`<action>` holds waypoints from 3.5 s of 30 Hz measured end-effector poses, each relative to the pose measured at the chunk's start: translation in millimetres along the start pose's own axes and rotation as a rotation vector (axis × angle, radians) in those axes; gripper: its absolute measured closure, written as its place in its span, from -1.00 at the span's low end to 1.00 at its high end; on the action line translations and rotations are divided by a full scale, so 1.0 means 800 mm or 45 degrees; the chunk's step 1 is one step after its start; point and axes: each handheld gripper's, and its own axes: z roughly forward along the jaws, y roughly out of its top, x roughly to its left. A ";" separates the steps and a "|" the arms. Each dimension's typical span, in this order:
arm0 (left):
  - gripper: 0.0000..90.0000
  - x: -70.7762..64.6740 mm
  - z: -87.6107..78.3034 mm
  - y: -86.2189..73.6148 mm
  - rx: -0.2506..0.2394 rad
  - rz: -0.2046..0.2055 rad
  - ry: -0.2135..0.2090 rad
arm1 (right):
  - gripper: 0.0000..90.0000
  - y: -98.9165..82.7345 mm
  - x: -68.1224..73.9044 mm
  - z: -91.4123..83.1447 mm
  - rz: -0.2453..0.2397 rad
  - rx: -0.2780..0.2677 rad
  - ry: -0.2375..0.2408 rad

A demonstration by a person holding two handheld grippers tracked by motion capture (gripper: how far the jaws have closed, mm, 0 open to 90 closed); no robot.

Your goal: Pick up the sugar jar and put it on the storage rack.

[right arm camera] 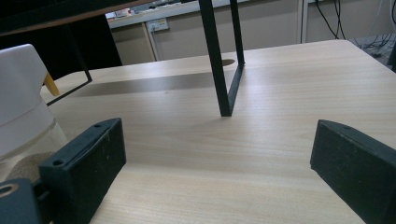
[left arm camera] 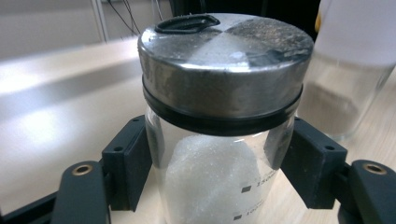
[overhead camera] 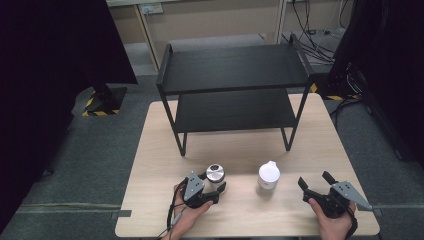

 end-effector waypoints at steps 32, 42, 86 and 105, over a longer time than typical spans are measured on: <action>-0.33 -0.015 -0.047 0.109 -0.358 0.103 0.376 | -0.92 -0.001 0.000 -0.001 0.009 -0.005 -0.003; -0.33 -0.009 -0.041 0.145 -0.366 0.138 0.453 | -0.92 -0.001 0.001 -0.001 0.012 -0.004 -0.005; -0.33 0.012 -0.047 0.280 -0.358 0.085 0.509 | -0.92 -0.002 -0.001 -0.001 0.029 -0.009 -0.001; -0.33 0.025 -0.018 0.330 -0.316 0.074 0.558 | -0.92 -0.002 -0.003 -0.001 0.040 -0.012 0.001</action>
